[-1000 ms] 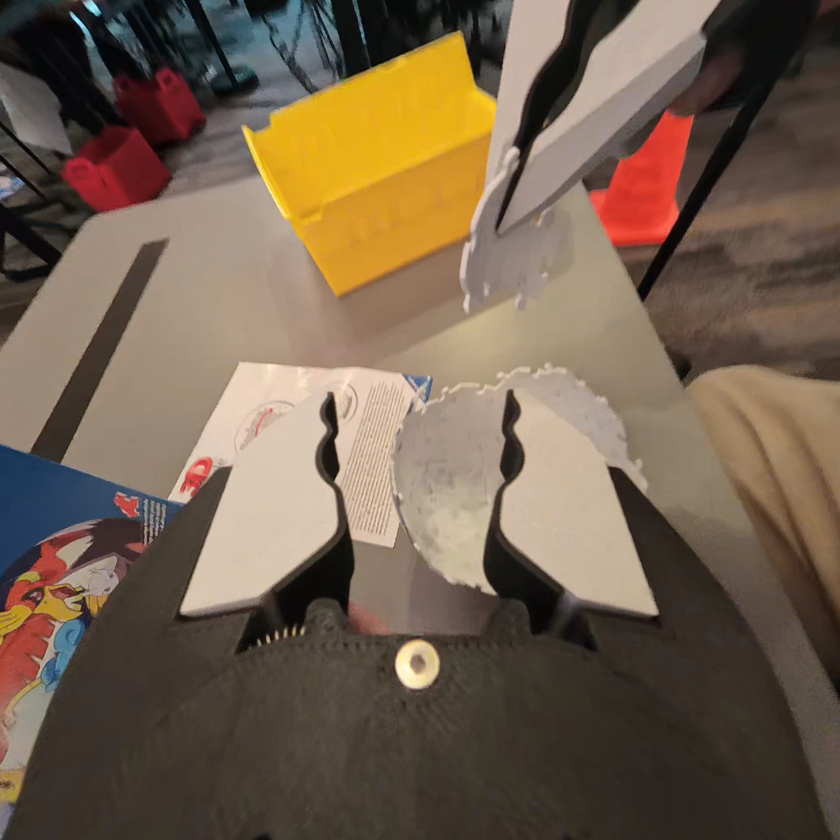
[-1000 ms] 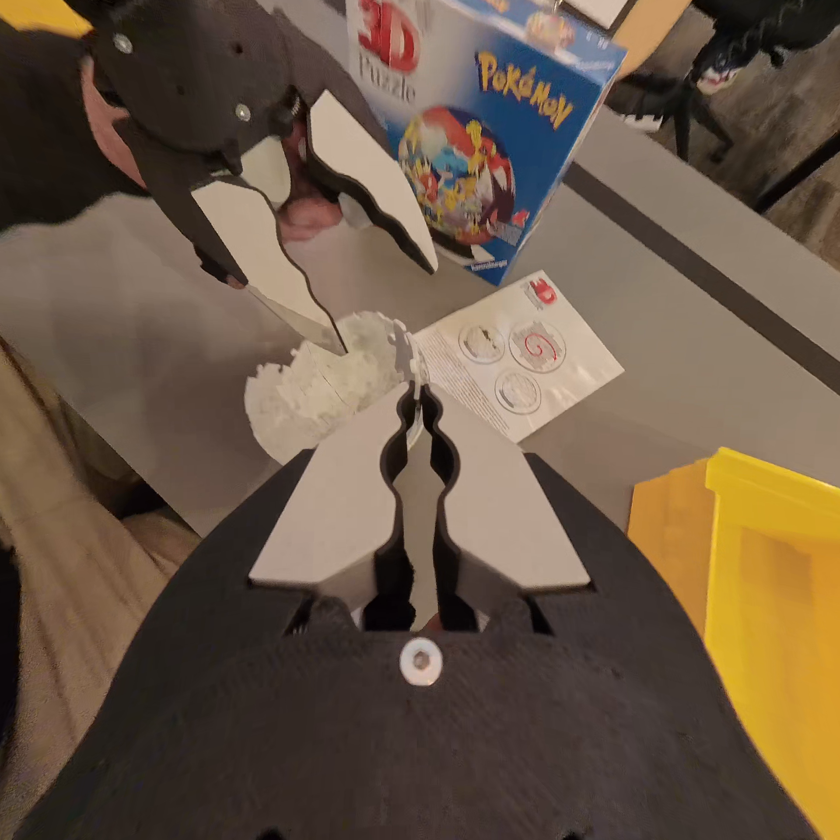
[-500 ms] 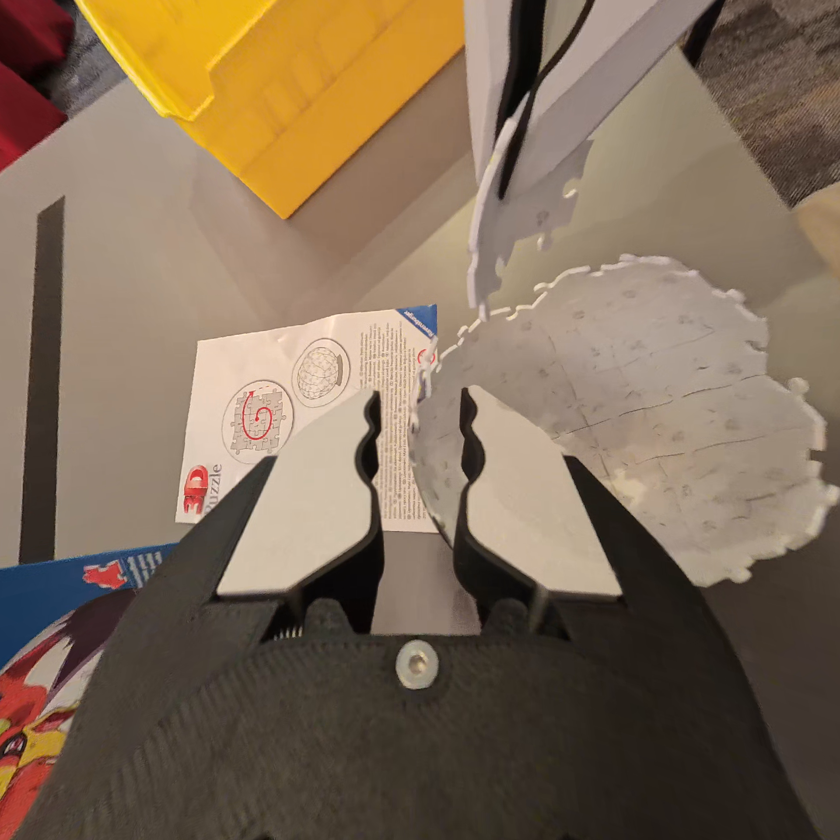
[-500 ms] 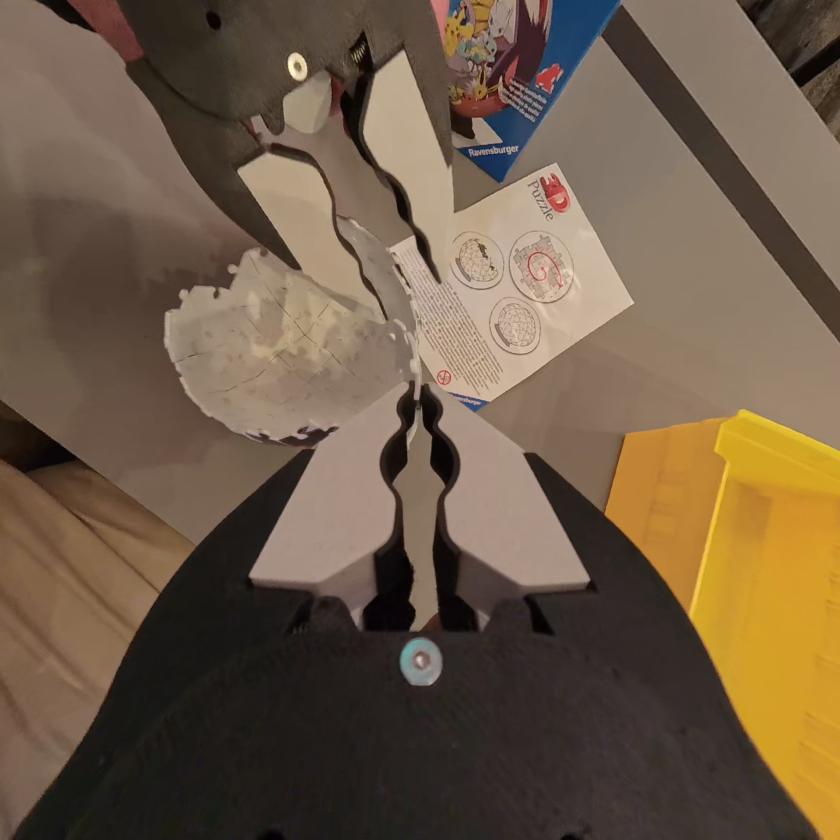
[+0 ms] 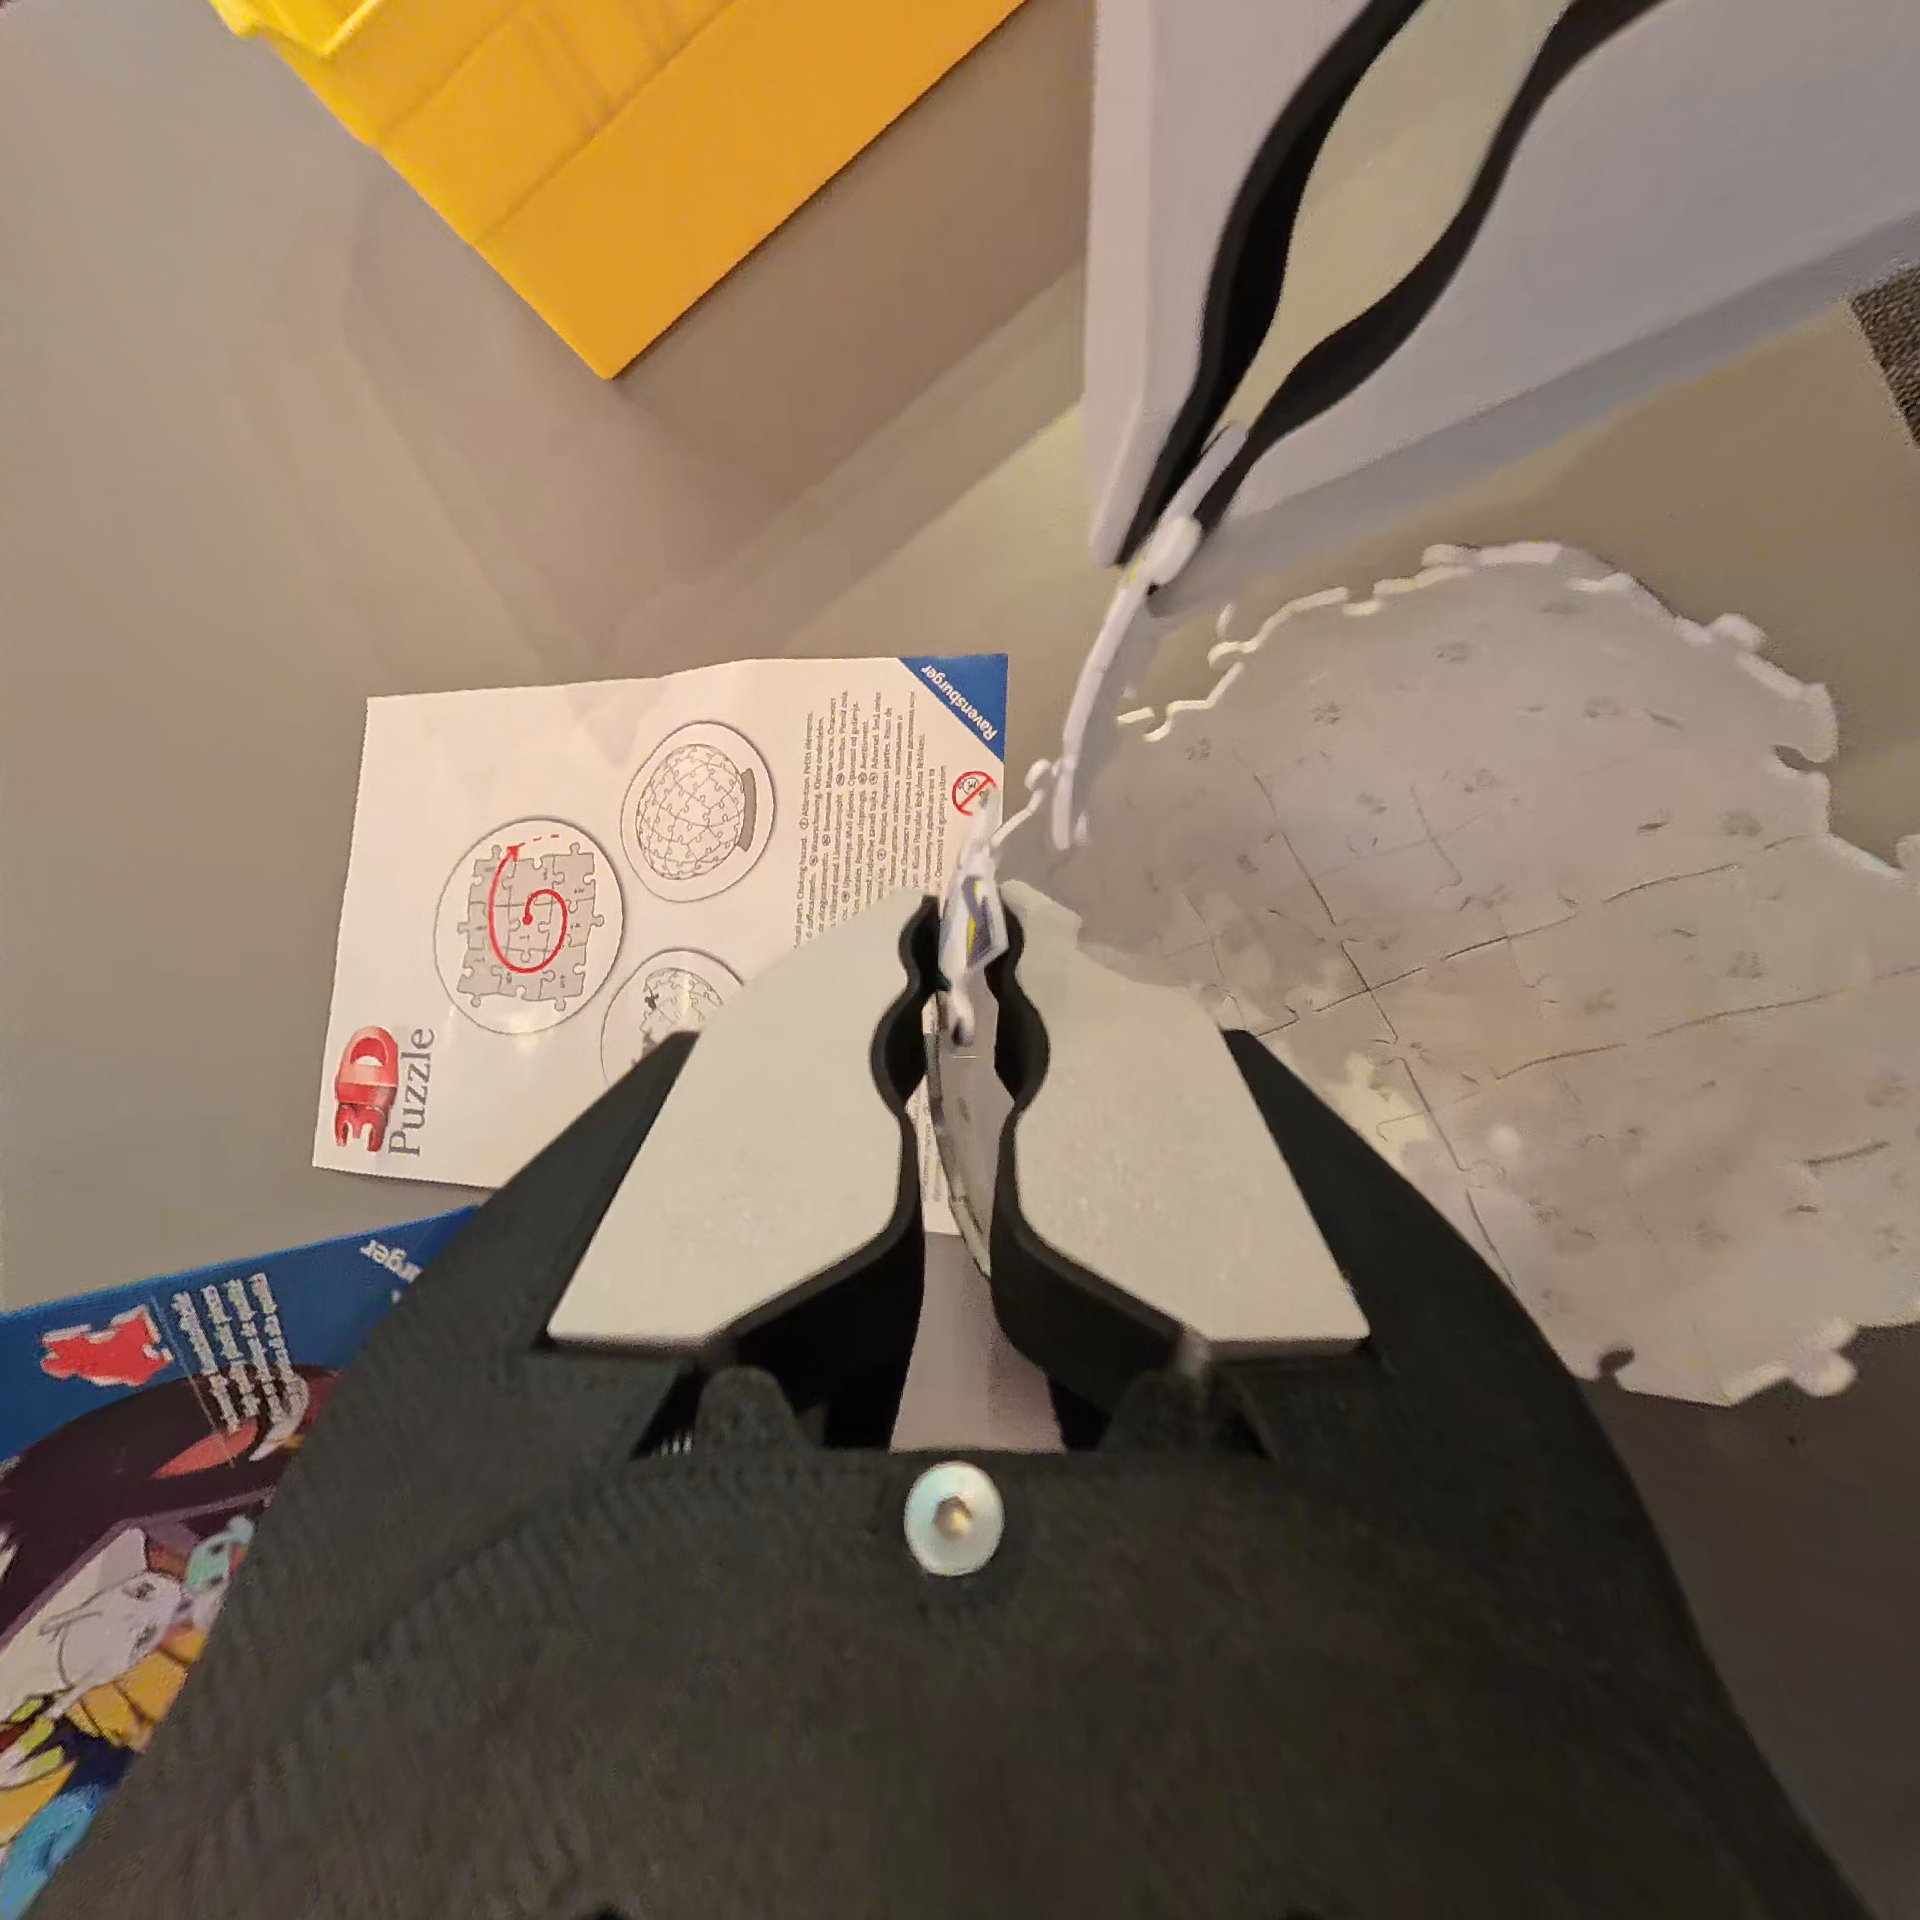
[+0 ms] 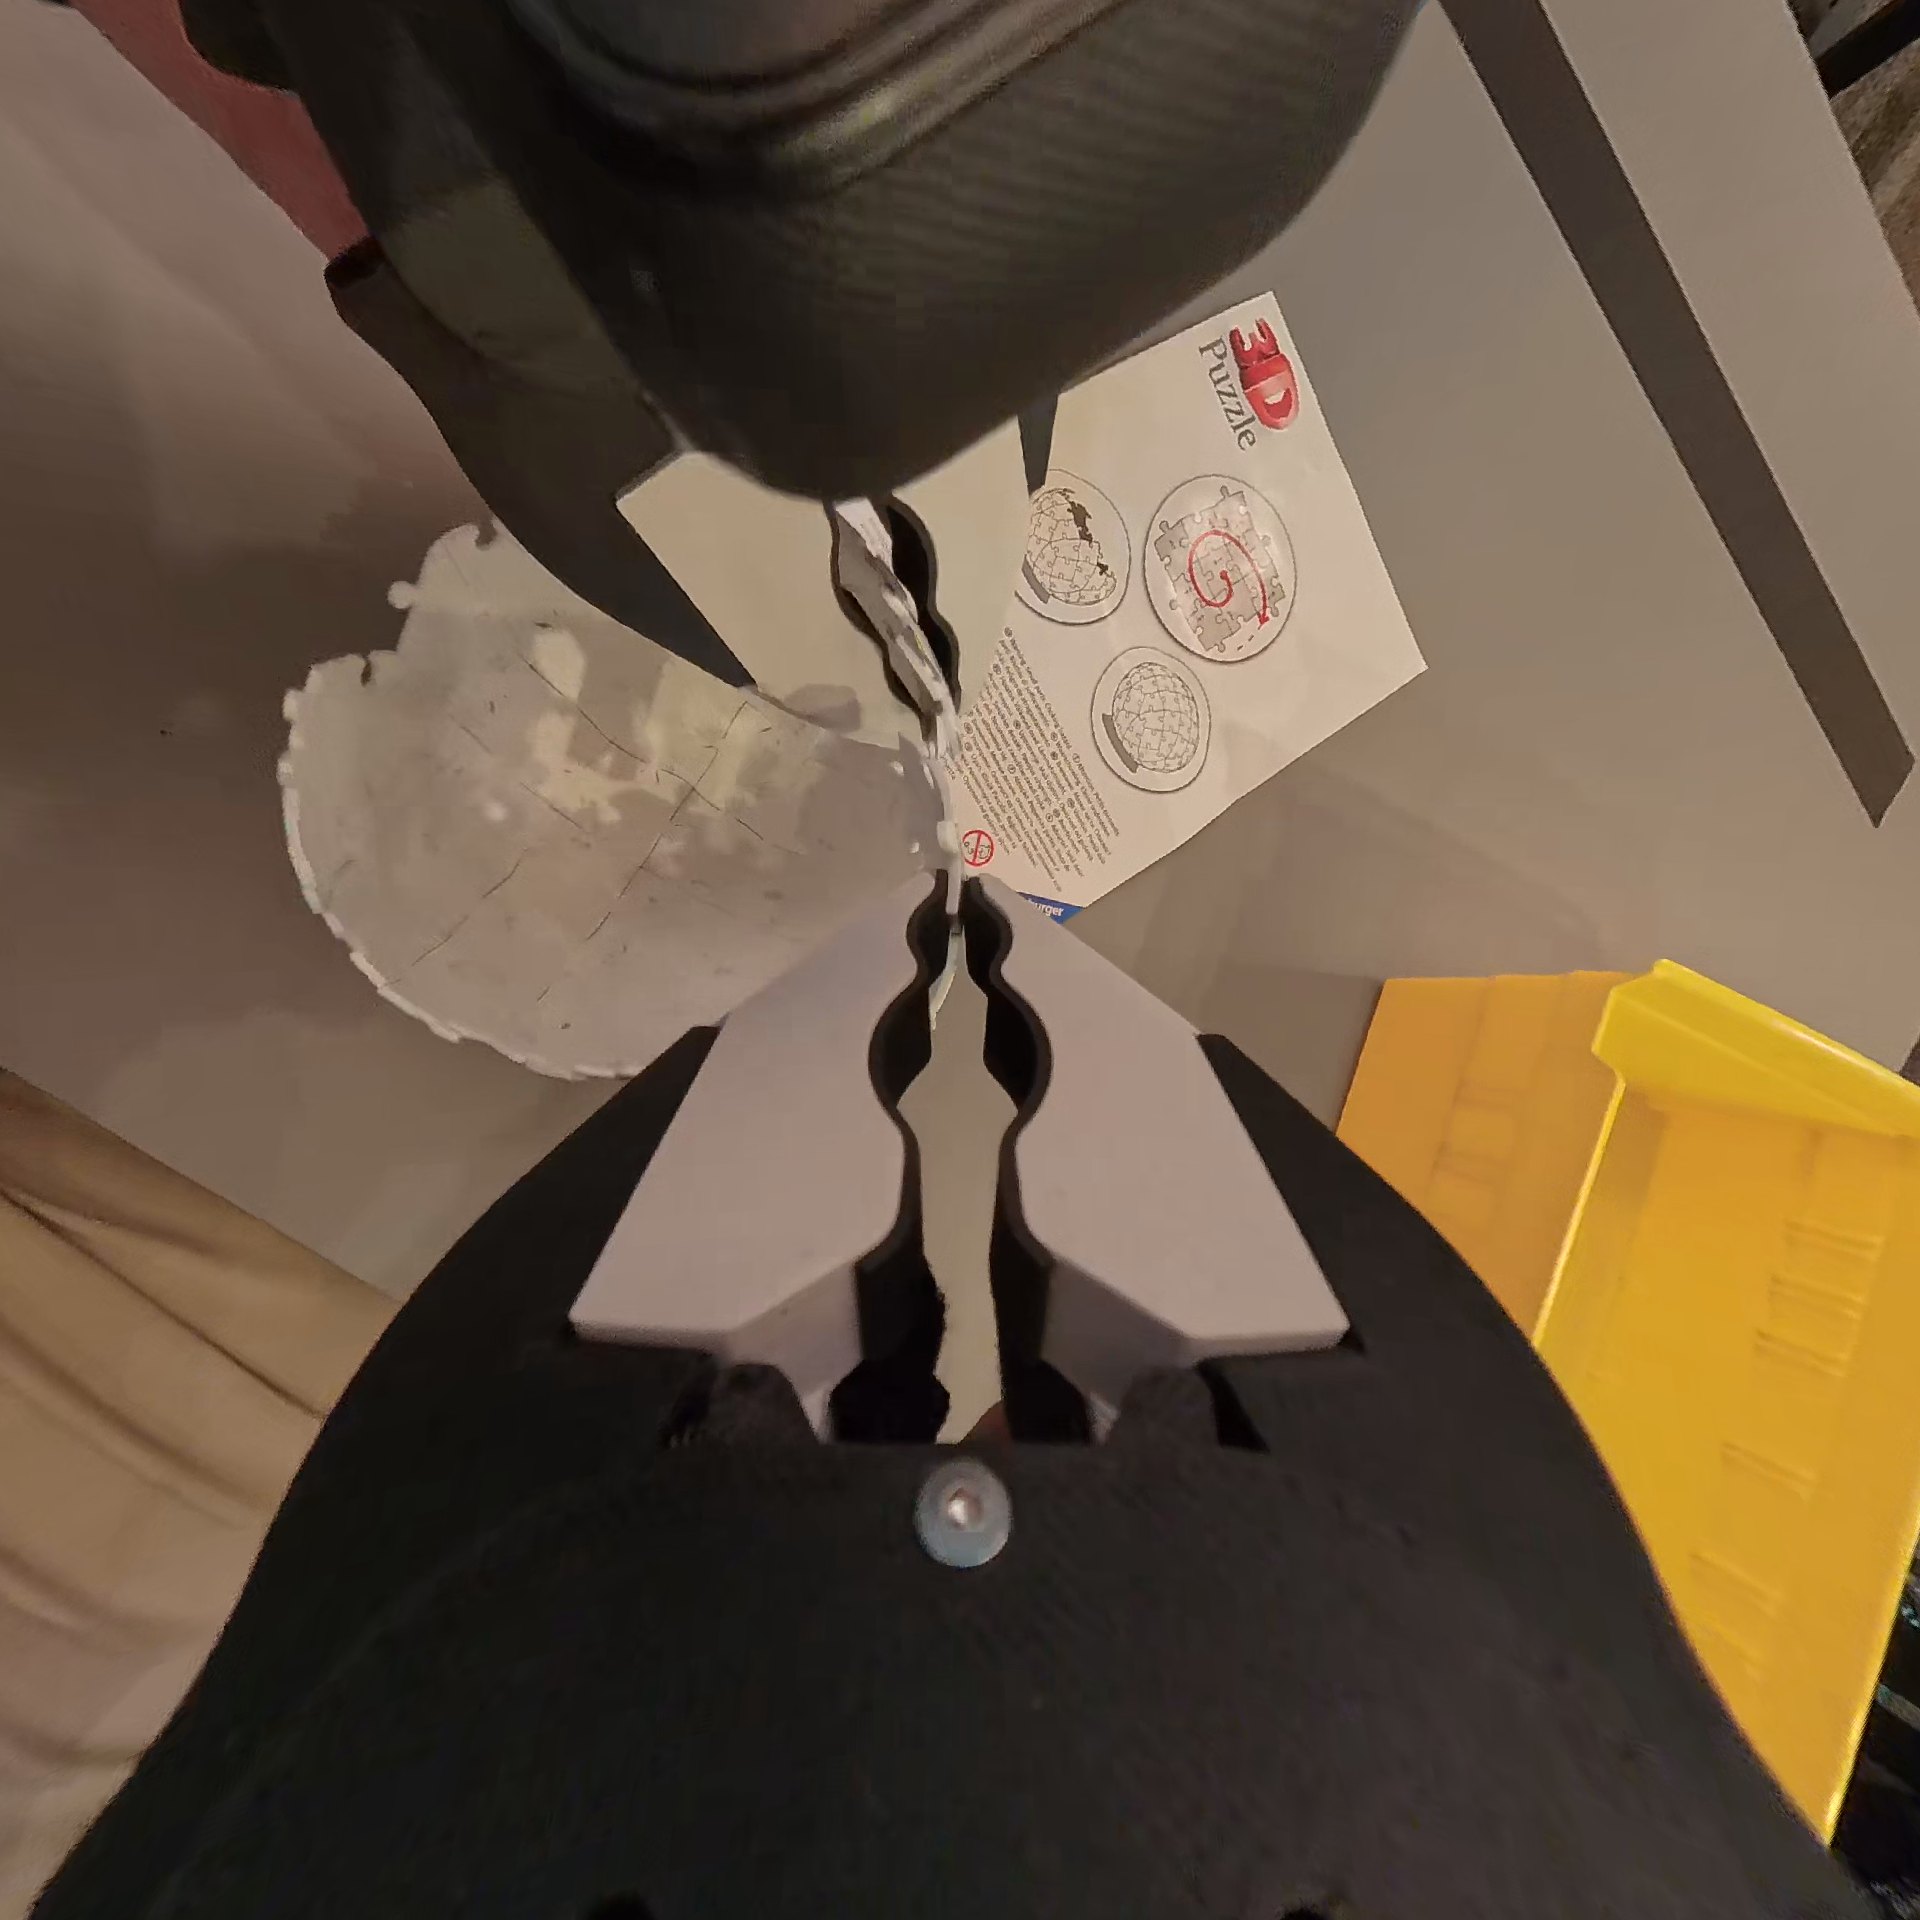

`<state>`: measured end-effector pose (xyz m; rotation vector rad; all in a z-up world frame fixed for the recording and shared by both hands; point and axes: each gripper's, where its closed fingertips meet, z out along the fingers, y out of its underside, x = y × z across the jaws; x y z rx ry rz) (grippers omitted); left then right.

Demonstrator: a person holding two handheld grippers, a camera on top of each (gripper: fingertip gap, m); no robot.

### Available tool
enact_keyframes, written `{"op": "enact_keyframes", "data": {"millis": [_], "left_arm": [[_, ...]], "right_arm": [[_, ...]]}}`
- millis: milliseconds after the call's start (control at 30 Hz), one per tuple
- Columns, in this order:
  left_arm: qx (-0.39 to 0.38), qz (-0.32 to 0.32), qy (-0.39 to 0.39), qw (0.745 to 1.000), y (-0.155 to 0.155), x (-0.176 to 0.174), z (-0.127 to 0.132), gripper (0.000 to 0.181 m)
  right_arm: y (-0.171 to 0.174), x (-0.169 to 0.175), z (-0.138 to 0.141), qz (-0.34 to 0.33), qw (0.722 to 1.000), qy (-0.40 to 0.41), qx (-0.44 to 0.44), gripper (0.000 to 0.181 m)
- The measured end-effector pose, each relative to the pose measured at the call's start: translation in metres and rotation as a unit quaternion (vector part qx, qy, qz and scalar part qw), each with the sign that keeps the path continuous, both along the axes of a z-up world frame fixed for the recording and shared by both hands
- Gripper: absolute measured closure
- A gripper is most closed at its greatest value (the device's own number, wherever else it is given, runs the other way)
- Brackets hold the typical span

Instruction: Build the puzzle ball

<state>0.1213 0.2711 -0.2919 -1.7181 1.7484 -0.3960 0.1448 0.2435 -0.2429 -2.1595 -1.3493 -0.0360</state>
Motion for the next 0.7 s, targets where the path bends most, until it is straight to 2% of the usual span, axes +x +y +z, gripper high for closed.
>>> {"op": "enact_keyframes", "data": {"millis": [700], "left_arm": [[-0.061, 0.011, -0.012, 0.998, 0.001, -0.001, -0.009, 0.164]], "right_arm": [[0.015, -0.004, -0.021, -0.009, 1.000, -0.022, -0.007, 0.181]]}}
